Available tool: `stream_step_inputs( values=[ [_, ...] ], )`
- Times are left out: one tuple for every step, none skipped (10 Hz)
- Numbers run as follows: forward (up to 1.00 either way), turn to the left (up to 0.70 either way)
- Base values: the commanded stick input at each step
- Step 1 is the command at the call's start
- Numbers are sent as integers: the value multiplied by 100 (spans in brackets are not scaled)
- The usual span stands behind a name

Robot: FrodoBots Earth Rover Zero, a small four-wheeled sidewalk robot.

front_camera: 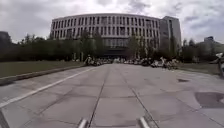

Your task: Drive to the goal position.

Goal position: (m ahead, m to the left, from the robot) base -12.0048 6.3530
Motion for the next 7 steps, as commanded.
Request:
stream_step_inputs(
  values=[
    [20,-20],
    [10,-20],
    [11,-22],
    [10,-21],
    [10,-21],
    [10,-21],
    [10,-21]
  ],
)
